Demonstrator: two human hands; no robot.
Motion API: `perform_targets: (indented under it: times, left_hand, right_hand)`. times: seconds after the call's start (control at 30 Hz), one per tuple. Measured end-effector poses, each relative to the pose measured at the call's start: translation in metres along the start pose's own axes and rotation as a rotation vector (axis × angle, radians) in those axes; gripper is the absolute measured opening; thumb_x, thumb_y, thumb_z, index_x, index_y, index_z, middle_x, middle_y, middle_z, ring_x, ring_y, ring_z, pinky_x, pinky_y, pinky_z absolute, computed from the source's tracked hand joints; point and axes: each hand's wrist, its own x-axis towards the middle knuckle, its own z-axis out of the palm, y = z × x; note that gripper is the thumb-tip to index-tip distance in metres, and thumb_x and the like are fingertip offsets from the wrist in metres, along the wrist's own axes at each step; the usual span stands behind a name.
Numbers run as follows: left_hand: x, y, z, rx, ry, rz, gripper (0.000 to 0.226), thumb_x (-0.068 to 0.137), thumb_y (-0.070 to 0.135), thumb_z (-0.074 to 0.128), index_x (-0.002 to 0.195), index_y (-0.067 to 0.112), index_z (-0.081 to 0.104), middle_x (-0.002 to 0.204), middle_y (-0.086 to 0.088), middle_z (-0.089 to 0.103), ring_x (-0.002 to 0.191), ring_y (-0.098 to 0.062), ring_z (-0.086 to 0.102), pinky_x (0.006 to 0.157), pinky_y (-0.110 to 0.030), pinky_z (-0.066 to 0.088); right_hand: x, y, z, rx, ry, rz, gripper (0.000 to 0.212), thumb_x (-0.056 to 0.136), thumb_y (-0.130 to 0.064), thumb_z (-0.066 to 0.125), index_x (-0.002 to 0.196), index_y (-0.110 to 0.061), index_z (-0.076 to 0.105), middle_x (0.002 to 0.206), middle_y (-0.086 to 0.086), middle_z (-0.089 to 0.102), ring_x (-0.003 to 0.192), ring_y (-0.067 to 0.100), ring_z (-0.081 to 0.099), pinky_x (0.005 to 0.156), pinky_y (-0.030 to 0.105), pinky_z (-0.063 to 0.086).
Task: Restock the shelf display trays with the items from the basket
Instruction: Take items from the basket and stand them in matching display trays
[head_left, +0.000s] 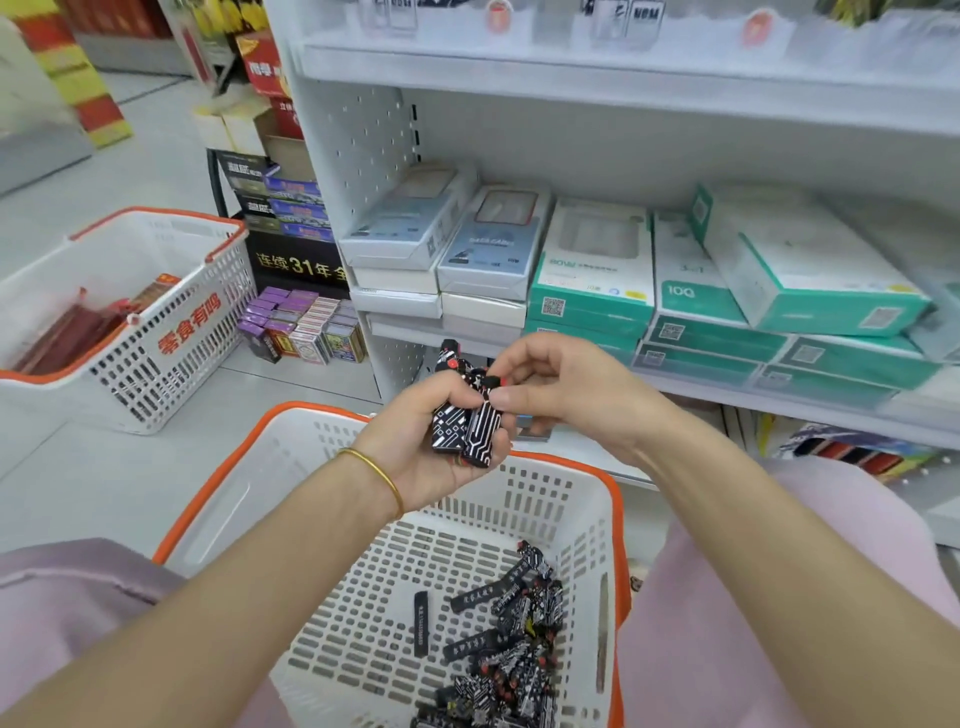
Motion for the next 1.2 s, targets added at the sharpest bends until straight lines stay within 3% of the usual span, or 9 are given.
perform_targets:
  times: [0.17, 0.33, 0.5, 0.63, 0.73, 0.83, 0.93, 1.07, 1.2]
  left_hand:
    - [-0.001, 0.008, 0.0, 0.043, 0.052, 0.024, 0.016, 0.075, -0.002, 0.048, 0.087, -0.002, 0.059, 0.069, -0.014, 0.061, 0.067, -0.022, 0.059, 0.054, -0.031, 0.057]
    - [-0.017, 0.022, 0.004, 0.256, 0.109, 0.063, 0.014, 0.086, 0.0, 0.046, 0.093, 0.006, 0.057, 0.064, -0.007, 0.063, 0.05, -0.014, 0.061, 0.048, -0.026, 0.055]
    - [-0.04, 0.077, 0.023, 0.375, 0.117, 0.179, 0.019, 0.083, -0.002, 0.05, 0.088, 0.016, 0.052, 0.072, -0.006, 0.05, 0.055, -0.012, 0.048, 0.039, -0.014, 0.038]
    - [-0.056, 0.125, 0.036, 0.475, 0.022, 0.321, 0.037, 0.06, 0.001, 0.061, 0.093, 0.015, 0.052, 0.074, -0.006, 0.049, 0.053, -0.013, 0.05, 0.038, -0.017, 0.037]
    - [-0.057, 0.14, 0.032, 0.456, -0.008, 0.355, 0.05, 0.057, 0.004, 0.061, 0.106, 0.013, 0.059, 0.077, -0.007, 0.051, 0.054, -0.013, 0.052, 0.037, -0.019, 0.038]
    - [-0.053, 0.148, 0.022, 0.44, -0.001, 0.373, 0.051, 0.055, 0.005, 0.061, 0.105, 0.015, 0.063, 0.079, -0.007, 0.051, 0.057, -0.013, 0.052, 0.039, -0.019, 0.039]
    - [-0.048, 0.15, 0.018, 0.484, 0.0, 0.392, 0.053, 0.052, 0.007, 0.062, 0.105, 0.01, 0.063, 0.081, -0.009, 0.05, 0.061, -0.015, 0.05, 0.041, -0.02, 0.04]
    - [-0.041, 0.148, 0.015, 0.542, -0.049, 0.388, 0.075, 0.039, 0.013, 0.068, 0.112, 0.004, 0.057, 0.078, -0.008, 0.052, 0.066, -0.016, 0.05, 0.042, -0.021, 0.041]
    - [-0.036, 0.146, 0.011, 0.465, -0.111, 0.329, 0.076, 0.036, 0.017, 0.07, 0.111, 0.009, 0.061, 0.075, -0.007, 0.055, 0.068, -0.017, 0.05, 0.042, -0.02, 0.041]
  right_hand:
    - [0.0, -0.002, -0.001, 0.145, 0.111, -0.077, 0.018, 0.08, 0.001, 0.066, 0.086, -0.014, 0.058, 0.072, -0.002, 0.058, 0.062, 0.009, 0.055, 0.057, 0.021, 0.047]
    - [-0.007, -0.017, -0.001, 0.203, 0.19, -0.159, 0.018, 0.082, 0.004, 0.063, 0.092, -0.011, 0.063, 0.077, 0.005, 0.057, 0.06, 0.009, 0.062, 0.057, 0.022, 0.055]
    - [-0.005, -0.096, -0.007, -0.021, 0.239, -0.358, 0.022, 0.08, 0.004, 0.066, 0.088, -0.017, 0.065, 0.082, 0.007, 0.057, 0.066, 0.009, 0.059, 0.058, 0.022, 0.055]
    - [0.017, -0.161, -0.012, -0.213, 0.345, -0.512, 0.023, 0.081, -0.001, 0.068, 0.085, -0.023, 0.063, 0.078, 0.0, 0.059, 0.067, 0.012, 0.058, 0.06, 0.026, 0.057]
    - [0.04, -0.194, -0.015, -0.326, 0.45, -0.612, 0.021, 0.081, -0.002, 0.068, 0.087, -0.022, 0.063, 0.073, -0.008, 0.058, 0.065, 0.007, 0.058, 0.059, 0.021, 0.056]
    - [0.071, -0.226, -0.01, -0.51, 0.549, -0.691, 0.018, 0.081, -0.004, 0.067, 0.093, -0.018, 0.066, 0.072, -0.017, 0.056, 0.064, -0.003, 0.054, 0.068, 0.012, 0.048]
    - [0.095, -0.245, -0.007, -0.703, 0.59, -0.705, 0.018, 0.081, -0.007, 0.064, 0.097, -0.012, 0.069, 0.076, -0.009, 0.058, 0.072, 0.008, 0.053, 0.079, 0.024, 0.046]
    - [0.108, -0.252, -0.012, -0.844, 0.608, -0.686, 0.021, 0.083, -0.006, 0.061, 0.102, -0.009, 0.069, 0.088, 0.002, 0.065, 0.082, 0.015, 0.056, 0.087, 0.035, 0.045]
    - [0.116, -0.256, -0.013, -0.95, 0.525, -0.636, 0.022, 0.085, -0.009, 0.061, 0.106, -0.01, 0.068, 0.099, 0.005, 0.067, 0.087, 0.015, 0.056, 0.079, 0.018, 0.041]
